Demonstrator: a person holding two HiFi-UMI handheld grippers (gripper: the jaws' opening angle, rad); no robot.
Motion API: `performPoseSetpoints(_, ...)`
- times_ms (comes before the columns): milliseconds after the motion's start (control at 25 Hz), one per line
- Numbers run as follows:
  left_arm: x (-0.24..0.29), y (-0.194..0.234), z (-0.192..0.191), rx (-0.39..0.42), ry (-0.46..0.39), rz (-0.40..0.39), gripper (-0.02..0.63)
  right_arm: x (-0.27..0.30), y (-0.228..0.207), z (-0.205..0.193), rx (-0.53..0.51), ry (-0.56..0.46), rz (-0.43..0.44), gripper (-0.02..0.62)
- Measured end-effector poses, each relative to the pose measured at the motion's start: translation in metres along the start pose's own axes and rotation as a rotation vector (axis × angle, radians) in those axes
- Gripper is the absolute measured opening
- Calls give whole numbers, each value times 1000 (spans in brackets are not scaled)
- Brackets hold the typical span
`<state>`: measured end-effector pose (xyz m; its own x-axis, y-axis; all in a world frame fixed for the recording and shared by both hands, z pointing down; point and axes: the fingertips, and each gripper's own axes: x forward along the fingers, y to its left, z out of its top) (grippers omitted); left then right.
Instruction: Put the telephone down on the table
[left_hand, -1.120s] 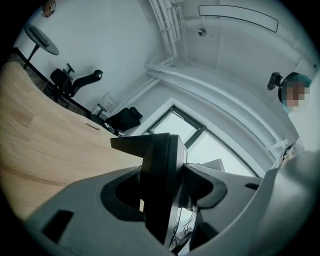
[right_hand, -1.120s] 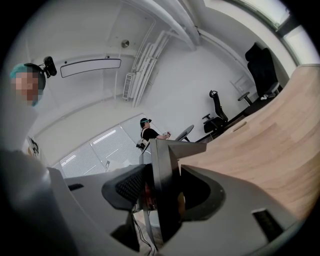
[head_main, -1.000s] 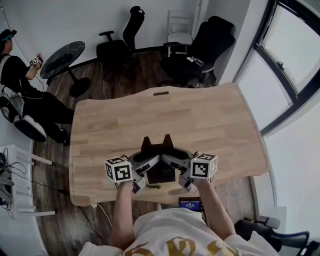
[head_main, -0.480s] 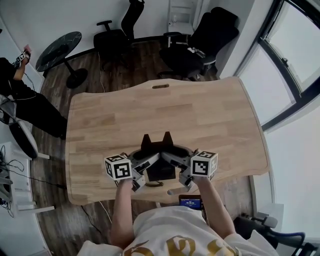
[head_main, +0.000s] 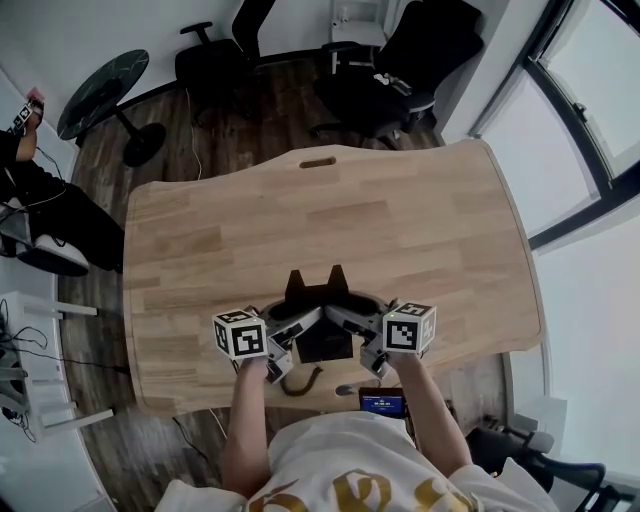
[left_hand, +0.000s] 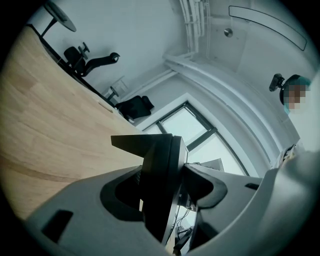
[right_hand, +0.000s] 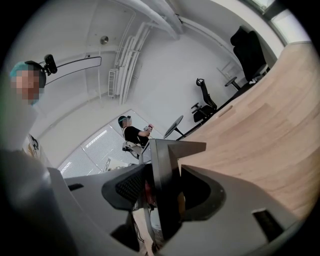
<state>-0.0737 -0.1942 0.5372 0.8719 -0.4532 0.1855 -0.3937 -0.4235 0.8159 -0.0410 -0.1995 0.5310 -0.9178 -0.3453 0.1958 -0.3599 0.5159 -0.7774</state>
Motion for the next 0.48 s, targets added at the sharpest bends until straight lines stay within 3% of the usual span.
performPoseSetpoints(480, 14, 48, 4, -69, 9, 28, 230, 25, -44, -1, 54, 51, -3, 204)
